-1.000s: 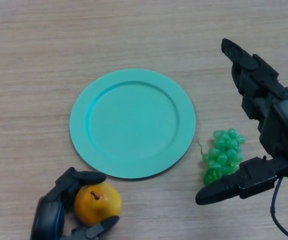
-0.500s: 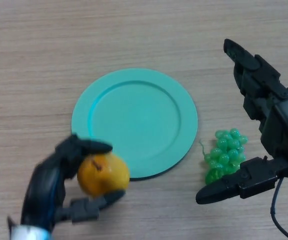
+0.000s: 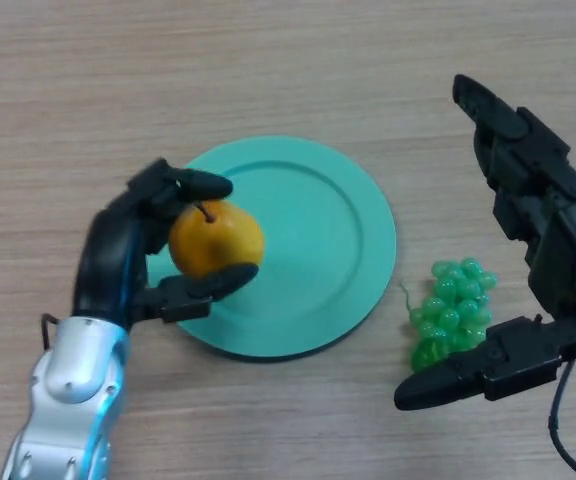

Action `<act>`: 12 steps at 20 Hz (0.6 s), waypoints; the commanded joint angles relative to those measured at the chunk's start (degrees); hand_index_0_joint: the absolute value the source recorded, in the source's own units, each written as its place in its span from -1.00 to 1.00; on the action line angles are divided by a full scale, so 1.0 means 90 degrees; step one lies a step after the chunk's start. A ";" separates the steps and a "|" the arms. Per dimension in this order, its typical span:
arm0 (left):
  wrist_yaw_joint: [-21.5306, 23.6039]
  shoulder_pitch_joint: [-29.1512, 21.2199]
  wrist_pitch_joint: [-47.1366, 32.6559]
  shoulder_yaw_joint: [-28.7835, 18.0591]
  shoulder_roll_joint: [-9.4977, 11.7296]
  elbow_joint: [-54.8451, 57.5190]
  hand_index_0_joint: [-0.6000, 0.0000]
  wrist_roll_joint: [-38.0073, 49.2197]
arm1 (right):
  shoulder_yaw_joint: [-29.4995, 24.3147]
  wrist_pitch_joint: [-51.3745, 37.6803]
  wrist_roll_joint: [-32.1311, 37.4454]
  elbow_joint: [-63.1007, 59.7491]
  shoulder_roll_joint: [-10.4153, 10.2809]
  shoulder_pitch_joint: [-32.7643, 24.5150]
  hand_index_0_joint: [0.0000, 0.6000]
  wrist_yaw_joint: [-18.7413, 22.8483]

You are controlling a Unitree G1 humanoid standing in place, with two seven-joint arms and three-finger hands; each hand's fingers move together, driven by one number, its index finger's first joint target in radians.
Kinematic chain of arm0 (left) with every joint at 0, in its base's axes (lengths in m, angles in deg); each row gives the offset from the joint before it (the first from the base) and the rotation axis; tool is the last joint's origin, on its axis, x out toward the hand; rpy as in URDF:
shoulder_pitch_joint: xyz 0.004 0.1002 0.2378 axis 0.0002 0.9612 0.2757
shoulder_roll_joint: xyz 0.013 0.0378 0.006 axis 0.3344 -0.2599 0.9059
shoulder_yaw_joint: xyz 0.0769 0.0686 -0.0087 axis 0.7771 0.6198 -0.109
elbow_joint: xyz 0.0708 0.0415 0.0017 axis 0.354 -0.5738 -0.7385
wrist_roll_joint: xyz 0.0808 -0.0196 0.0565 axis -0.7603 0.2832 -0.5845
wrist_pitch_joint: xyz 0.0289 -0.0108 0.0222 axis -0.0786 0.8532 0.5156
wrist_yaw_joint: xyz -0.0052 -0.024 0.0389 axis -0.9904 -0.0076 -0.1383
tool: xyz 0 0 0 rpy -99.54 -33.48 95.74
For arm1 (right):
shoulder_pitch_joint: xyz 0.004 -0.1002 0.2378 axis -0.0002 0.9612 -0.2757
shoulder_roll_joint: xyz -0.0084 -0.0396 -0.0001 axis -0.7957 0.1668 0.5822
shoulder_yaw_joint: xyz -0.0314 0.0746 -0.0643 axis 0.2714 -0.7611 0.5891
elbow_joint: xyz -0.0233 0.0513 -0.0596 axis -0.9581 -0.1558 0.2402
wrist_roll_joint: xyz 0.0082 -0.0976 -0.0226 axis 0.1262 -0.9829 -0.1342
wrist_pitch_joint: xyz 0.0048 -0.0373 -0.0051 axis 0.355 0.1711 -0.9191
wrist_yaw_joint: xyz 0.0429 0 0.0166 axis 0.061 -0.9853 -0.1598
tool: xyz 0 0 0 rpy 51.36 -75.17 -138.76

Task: Pick up the yellow pear and place it on the plate

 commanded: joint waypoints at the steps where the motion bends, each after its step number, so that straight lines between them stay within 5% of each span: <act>1: 0.0301 -0.0659 -0.1609 -0.0105 0.0101 -0.0493 -1.00 -0.0062 | -0.0452 -0.0781 0.0308 0.0467 0.0113 -0.0080 -1.00 0.0105; 8: 0.0849 -0.1375 -0.2065 -0.0182 0.0100 -0.2266 -1.00 -0.0623 | -0.0721 -0.0763 0.0526 0.0686 0.0124 0.0065 -1.00 0.0111; 12: 0.0935 -0.1469 -0.1873 -0.0230 0.0100 -0.2379 0.50 -0.1064 | -0.0808 -0.0665 0.0656 0.0718 0.0133 0.0080 -1.00 0.0143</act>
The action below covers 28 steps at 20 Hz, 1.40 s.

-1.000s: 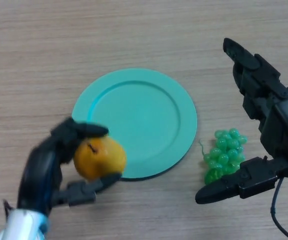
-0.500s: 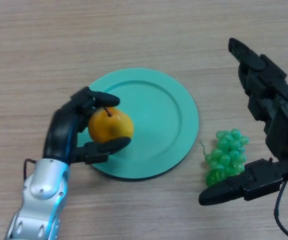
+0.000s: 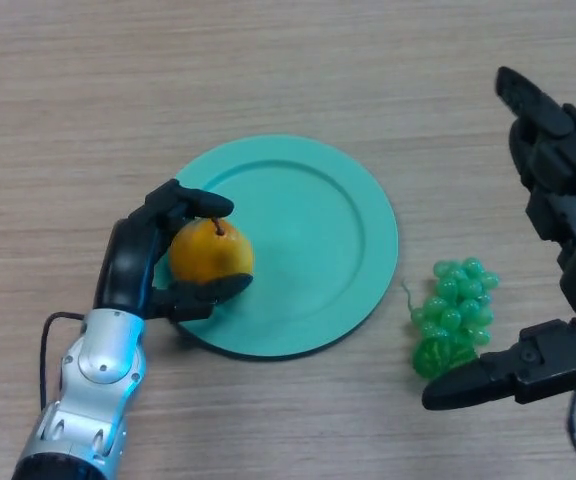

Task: Pick up the yellow pear and place it on the plate

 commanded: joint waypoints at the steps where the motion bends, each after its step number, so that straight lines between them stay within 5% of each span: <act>1: 0.0259 -0.0415 -0.0501 -0.0327 0.0132 0.0302 1.00 -0.0462 | -0.0315 -0.0605 0.0284 0.0392 0.0141 -0.0213 -1.00 0.0159; 6: 0.0049 -0.0178 0.0151 -0.0389 0.0188 0.1286 1.00 -0.0380 | -0.0224 -0.0694 0.0191 0.0329 0.0135 -0.0272 -1.00 0.0230; 10: -0.0330 0.0251 0.1375 -0.0621 0.0308 0.3512 1.00 0.0341 | -0.0072 -0.0947 -0.0063 0.0110 0.0120 -0.0340 -1.00 0.0281; 16: -0.0613 0.0878 0.2263 -0.1022 0.0674 0.6201 1.00 0.0877 | 0.0000 -0.0990 -0.0090 -0.0033 0.0062 -0.0383 -1.00 0.0238; 19: -0.1177 0.1340 0.2579 -0.1444 0.0840 0.7176 1.00 0.1395 | -0.0333 -0.1141 0.0145 -0.0095 0.0151 -0.0316 -1.00 0.0062; 23: -0.1641 0.2109 0.2524 -0.1895 0.0891 0.7526 1.00 0.1768 | -0.0610 -0.1345 0.0125 -0.0241 0.0258 -0.0439 -1.00 -0.0059; 28: -0.1921 0.2185 0.2756 -0.2335 0.1022 0.7539 1.00 0.2235 | -0.0518 -0.1687 0.0031 -0.0461 0.0231 -0.0424 -1.00 -0.0014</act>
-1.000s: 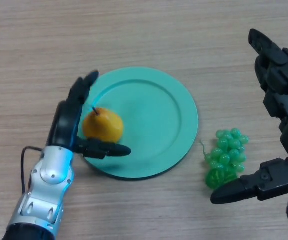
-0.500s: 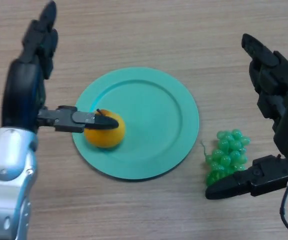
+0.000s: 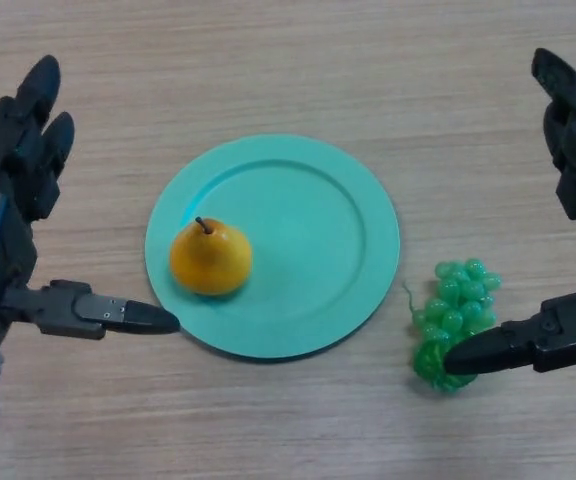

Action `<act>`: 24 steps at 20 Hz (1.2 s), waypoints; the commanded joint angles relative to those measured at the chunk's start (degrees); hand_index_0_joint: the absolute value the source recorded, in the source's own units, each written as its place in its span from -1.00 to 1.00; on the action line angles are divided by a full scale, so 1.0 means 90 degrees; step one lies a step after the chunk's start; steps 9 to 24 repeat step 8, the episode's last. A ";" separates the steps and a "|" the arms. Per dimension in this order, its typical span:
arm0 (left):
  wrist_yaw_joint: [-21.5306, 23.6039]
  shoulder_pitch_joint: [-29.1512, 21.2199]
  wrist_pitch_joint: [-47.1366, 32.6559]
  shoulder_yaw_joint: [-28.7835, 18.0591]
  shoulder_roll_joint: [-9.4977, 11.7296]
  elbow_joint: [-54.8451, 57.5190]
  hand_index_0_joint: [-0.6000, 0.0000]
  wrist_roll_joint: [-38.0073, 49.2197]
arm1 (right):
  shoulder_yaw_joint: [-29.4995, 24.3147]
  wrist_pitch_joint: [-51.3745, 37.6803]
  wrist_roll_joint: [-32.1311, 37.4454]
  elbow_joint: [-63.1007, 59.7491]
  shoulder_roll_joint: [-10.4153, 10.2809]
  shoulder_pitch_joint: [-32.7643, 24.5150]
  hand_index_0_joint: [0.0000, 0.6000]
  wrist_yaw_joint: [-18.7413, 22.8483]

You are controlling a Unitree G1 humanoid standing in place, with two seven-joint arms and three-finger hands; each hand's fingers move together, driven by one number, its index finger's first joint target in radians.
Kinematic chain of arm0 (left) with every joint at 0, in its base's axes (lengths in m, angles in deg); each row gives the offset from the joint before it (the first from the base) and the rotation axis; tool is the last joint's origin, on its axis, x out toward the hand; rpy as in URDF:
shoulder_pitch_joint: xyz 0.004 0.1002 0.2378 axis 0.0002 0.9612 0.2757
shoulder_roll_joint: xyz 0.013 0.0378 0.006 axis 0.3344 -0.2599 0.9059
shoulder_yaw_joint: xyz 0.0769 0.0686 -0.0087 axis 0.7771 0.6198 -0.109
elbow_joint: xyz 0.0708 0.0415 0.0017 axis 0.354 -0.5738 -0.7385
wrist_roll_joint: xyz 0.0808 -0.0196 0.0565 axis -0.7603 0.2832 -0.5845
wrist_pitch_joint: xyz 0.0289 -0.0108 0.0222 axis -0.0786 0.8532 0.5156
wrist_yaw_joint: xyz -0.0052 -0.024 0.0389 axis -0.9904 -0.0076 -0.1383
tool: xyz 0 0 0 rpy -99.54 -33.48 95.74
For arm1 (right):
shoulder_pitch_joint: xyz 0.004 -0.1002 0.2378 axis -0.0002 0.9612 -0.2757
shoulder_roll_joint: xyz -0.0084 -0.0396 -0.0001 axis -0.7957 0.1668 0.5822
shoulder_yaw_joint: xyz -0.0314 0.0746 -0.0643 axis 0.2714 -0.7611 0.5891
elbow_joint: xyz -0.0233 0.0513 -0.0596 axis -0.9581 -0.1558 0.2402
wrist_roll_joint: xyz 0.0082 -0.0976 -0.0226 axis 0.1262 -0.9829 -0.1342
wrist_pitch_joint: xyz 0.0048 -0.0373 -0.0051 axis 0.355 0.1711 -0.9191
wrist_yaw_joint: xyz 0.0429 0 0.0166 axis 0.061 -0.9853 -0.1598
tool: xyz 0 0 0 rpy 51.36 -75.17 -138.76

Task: Pick up the yellow pear and place it on the plate

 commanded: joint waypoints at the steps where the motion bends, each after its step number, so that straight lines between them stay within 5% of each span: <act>1: -0.0048 -0.0256 -0.0146 -0.0621 0.0413 0.0602 1.00 0.0473 | -0.0112 -0.1266 0.0075 0.0105 0.0098 -0.0124 -1.00 -0.0027; 24: 0.0167 -0.0235 0.0095 -0.0711 0.0382 0.1033 1.00 0.0732 | -0.0138 -0.1124 0.0450 0.0132 0.0085 0.0017 -1.00 -0.0174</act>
